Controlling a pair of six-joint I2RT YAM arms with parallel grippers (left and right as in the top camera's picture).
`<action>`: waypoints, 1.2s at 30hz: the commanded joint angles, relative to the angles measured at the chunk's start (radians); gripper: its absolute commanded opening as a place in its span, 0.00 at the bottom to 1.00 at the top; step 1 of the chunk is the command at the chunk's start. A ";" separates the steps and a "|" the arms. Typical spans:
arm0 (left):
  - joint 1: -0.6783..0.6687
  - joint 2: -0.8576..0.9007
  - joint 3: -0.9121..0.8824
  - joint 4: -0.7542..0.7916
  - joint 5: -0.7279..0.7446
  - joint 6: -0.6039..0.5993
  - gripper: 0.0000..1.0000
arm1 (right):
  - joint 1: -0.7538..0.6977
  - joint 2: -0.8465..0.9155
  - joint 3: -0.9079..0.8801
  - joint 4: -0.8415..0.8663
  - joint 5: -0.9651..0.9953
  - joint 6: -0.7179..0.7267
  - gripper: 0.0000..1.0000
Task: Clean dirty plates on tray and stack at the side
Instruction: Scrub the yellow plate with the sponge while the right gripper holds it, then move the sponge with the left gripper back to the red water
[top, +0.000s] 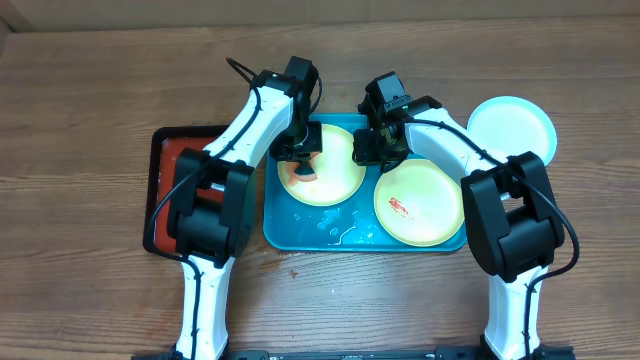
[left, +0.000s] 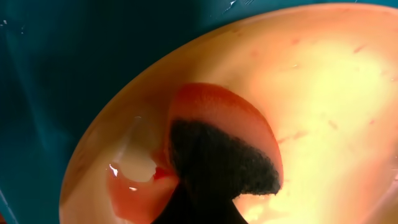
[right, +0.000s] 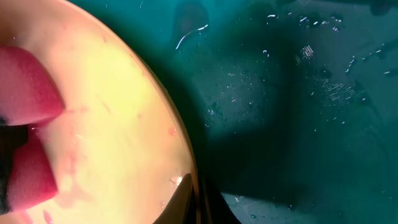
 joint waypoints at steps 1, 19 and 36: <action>-0.011 0.008 -0.010 0.000 0.004 0.010 0.04 | 0.002 0.005 -0.024 0.001 0.022 0.004 0.04; -0.077 0.002 0.006 -0.051 0.030 0.013 0.04 | 0.002 0.005 -0.024 0.002 0.022 0.004 0.04; 0.025 0.003 -0.010 -0.100 -0.289 -0.018 0.04 | 0.002 0.005 -0.024 -0.002 0.029 0.004 0.04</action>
